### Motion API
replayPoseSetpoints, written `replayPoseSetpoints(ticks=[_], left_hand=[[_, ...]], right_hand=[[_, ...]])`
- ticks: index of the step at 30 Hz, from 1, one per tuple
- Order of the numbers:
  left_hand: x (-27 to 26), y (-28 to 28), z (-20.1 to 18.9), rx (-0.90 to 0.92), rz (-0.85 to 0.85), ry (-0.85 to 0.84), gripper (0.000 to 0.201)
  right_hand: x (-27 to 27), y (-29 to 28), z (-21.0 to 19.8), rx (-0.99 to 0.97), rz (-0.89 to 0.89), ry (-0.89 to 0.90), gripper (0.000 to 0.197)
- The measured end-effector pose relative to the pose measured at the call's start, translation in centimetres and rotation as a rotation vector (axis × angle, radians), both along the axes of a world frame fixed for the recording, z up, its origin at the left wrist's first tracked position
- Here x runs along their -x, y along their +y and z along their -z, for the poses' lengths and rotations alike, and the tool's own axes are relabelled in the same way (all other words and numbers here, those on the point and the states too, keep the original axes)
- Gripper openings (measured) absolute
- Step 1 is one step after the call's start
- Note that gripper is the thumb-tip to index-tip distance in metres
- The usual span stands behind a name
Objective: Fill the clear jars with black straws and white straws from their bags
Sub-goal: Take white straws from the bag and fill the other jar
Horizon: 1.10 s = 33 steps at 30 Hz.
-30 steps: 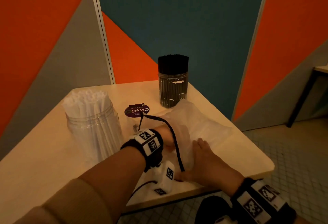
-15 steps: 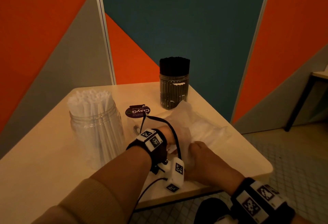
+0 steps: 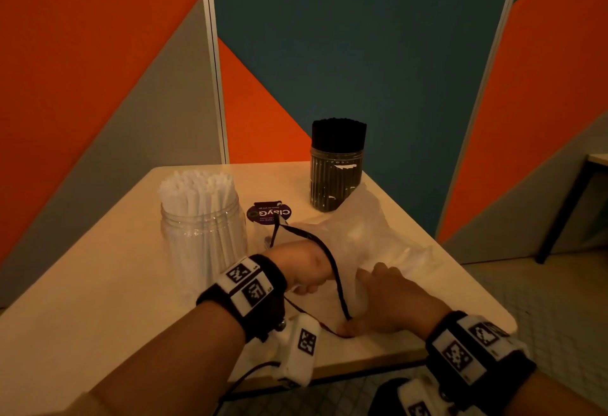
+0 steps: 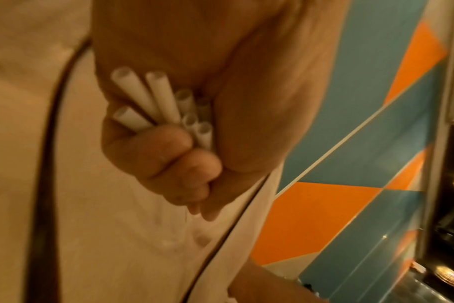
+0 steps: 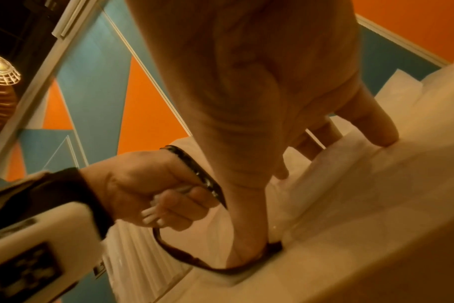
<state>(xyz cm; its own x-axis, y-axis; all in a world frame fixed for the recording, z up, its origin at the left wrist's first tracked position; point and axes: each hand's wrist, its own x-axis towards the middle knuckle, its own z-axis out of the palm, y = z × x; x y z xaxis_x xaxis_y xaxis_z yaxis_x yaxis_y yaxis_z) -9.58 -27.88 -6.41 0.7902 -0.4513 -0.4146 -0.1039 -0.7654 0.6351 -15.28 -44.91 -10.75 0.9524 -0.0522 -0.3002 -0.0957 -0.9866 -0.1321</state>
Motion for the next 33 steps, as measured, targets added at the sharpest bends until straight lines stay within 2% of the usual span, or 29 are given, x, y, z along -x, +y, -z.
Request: replayPoseSetpoints(ticks=[7,12,17,20,22,24,25,26,28,29,31,33], left_hand=[[3.9,5.7,-3.8,-0.11,0.171,-0.244,0.011],[6.4,10.6,-6.4,-0.034,0.209,-0.254,0.009],[8.0,13.8,-7.5,0.181,0.224,-0.137,0.005],[8.3,14.3,-7.6,0.234,0.246,-0.142,0.003],[8.2,14.3,-7.2,0.244,0.229,-0.167,0.005],[7.9,14.2,-6.6,0.274,0.218,-0.177,0.009],[7.8,14.2,-6.4,0.298,0.221,-0.172,0.009],[7.7,14.1,-6.1,0.323,0.23,-0.166,0.007],[7.5,13.8,-5.7,0.366,0.256,-0.151,0.007],[7.5,13.5,-5.5,0.381,0.269,-0.142,0.007],[7.4,12.8,-5.1,0.395,0.293,-0.131,0.009],[7.2,11.9,-4.7,0.397,0.323,-0.135,0.014]], right_hand=[[-0.3,0.1,-0.4,0.074,0.018,0.032,0.122],[-0.4,0.6,-0.1,0.096,0.066,-0.007,0.129],[-0.5,0.7,0.2,0.099,0.068,-0.01,0.13],[-0.4,0.9,-0.2,0.06,0.082,0.03,0.142],[0.1,0.8,-1.3,-0.088,0.102,0.053,0.155],[0.9,0.4,-2.9,-0.307,0.122,-0.009,0.153],[1.4,0.3,-3.8,-0.41,0.118,-0.081,0.141],[1.8,0.3,-4.8,-0.511,0.097,-0.179,0.121],[2.4,1.1,-6.9,-0.762,0.045,-0.439,0.068],[2.5,1.7,-7.9,-0.915,0.039,-0.568,0.054],[2.3,3.0,-9.4,-1.162,0.022,-0.732,0.056],[2.2,4.8,-10.4,-1.181,-0.029,-0.812,0.061]])
